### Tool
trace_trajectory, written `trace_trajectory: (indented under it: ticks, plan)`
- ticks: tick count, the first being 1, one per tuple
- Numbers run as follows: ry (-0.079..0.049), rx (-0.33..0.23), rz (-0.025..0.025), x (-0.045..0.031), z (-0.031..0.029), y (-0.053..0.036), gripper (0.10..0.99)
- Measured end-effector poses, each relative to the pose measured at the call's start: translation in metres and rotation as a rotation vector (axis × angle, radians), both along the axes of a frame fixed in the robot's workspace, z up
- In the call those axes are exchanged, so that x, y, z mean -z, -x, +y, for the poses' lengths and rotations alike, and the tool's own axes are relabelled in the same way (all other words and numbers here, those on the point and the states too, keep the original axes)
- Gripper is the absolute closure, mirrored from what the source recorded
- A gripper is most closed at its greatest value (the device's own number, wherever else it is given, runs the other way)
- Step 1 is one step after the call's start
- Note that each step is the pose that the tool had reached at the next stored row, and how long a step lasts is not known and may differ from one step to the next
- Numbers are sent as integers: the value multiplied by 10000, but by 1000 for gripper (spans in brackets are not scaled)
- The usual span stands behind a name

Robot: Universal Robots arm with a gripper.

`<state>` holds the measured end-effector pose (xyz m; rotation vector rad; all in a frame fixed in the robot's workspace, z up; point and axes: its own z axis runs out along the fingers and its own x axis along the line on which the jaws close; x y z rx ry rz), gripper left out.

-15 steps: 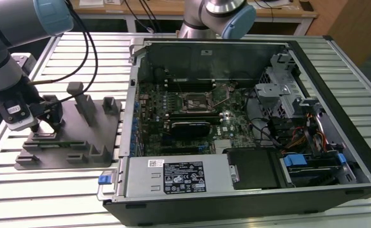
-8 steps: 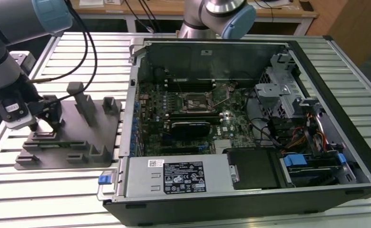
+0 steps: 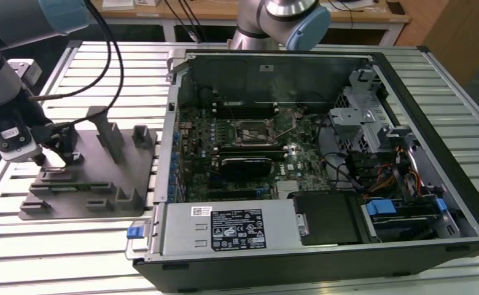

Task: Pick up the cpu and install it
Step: 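Pick up the cpu and move it towards the insertion slot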

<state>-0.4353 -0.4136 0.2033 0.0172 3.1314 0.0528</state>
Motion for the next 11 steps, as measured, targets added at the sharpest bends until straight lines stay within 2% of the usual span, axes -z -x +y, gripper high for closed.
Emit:
trace_trajectory:
  ticks: [11]
  plan:
    - [0, 0, -1, -190, 0, 0, 545]
